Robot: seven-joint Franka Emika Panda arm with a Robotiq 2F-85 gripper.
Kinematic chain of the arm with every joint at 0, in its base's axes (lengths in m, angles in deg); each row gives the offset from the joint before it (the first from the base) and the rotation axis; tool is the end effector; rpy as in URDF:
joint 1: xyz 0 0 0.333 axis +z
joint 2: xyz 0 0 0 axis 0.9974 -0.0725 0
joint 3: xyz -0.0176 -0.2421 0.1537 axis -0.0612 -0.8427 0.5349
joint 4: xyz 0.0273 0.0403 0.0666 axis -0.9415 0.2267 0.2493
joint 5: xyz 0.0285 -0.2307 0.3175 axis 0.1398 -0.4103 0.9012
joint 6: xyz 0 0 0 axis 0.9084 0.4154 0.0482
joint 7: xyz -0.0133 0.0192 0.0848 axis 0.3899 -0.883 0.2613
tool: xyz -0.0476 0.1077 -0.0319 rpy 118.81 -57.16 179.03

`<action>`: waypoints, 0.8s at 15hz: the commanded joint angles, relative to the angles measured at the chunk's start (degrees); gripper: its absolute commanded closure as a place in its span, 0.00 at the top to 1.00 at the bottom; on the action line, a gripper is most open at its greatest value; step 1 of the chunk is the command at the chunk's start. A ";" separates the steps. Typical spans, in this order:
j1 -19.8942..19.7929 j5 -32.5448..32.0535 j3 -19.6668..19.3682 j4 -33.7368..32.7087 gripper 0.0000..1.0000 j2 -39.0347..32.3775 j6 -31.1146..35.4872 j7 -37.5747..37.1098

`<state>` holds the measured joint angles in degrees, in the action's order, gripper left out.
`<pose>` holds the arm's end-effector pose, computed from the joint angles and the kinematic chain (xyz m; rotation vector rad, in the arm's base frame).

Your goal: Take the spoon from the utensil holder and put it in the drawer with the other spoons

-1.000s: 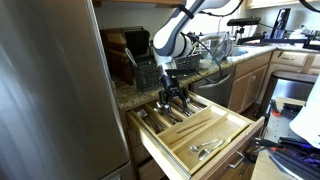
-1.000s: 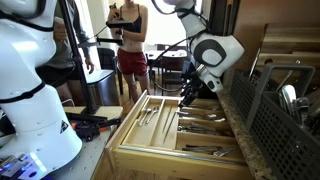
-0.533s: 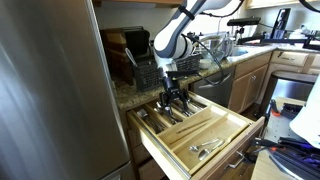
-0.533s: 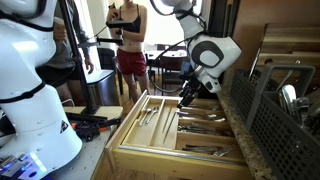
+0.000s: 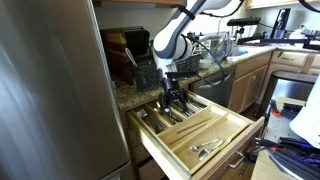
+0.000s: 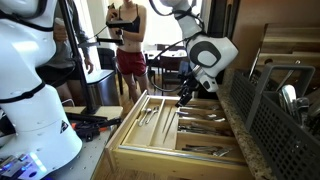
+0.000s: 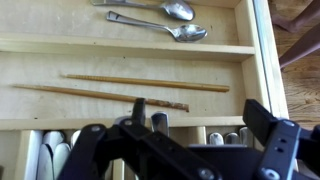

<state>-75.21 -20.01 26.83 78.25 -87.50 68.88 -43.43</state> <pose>0.5019 0.2157 0.1442 -2.8119 0.2750 0.7635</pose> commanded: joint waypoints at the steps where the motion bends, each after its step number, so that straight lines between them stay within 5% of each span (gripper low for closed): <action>1: 0.65 1.69 0.47 2.12 1.00 1.47 1.36 -0.16; 12: 1.44 4.80 1.99 3.23 1.00 1.15 2.01 0.18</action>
<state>-74.49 -16.80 28.72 79.22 -87.51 68.91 -43.43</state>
